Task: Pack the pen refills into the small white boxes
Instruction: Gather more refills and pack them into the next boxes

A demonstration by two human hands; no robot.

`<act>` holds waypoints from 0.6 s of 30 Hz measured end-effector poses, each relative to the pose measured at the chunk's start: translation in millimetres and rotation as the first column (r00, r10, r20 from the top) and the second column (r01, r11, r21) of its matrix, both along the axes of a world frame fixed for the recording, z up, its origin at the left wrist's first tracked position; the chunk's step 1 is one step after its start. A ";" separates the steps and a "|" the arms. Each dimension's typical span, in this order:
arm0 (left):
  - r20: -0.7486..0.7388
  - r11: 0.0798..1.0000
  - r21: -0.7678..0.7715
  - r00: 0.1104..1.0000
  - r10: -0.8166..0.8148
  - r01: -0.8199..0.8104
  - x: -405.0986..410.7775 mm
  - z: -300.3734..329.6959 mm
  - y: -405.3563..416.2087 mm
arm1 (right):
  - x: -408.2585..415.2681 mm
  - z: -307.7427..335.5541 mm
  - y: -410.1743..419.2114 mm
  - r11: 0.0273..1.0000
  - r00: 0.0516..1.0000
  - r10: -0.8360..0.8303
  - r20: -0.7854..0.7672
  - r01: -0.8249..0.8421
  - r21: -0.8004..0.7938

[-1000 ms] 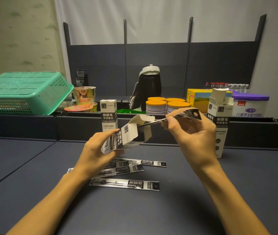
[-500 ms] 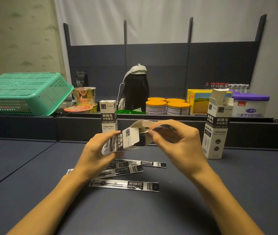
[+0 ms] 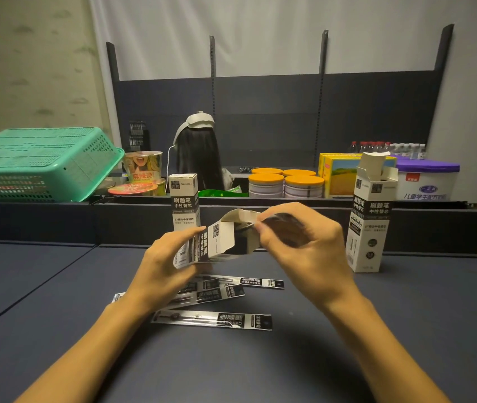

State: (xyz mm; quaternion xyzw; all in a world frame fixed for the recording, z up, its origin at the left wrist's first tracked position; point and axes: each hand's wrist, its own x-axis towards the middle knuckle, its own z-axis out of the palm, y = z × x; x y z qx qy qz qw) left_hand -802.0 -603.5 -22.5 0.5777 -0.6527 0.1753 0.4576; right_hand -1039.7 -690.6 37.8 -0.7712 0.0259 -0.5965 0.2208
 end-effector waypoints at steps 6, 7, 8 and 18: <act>0.011 1.000 0.002 1.000 0.002 -0.002 -1.8 -0.4 0.3 | 3.3 -3.7 -1.7 0.987 0.995 -0.051 -0.082 0.037 -0.159; 0.014 1.000 0.002 1.000 0.004 -0.004 -2.7 0.2 0.2 | 3.0 -4.4 -3.0 0.984 0.994 -0.051 -0.096 0.033 -0.177; 0.020 1.000 0.002 1.000 0.008 -0.008 -3.3 0.9 -0.3 | 2.8 -5.5 -4.6 0.977 0.992 -0.070 -0.109 0.046 -0.206; 0.062 1.000 0.009 0.998 0.006 -0.007 -6.8 0.6 -0.5 | 7.4 -15.5 -10.7 0.908 0.889 -0.324 -0.323 0.197 -0.369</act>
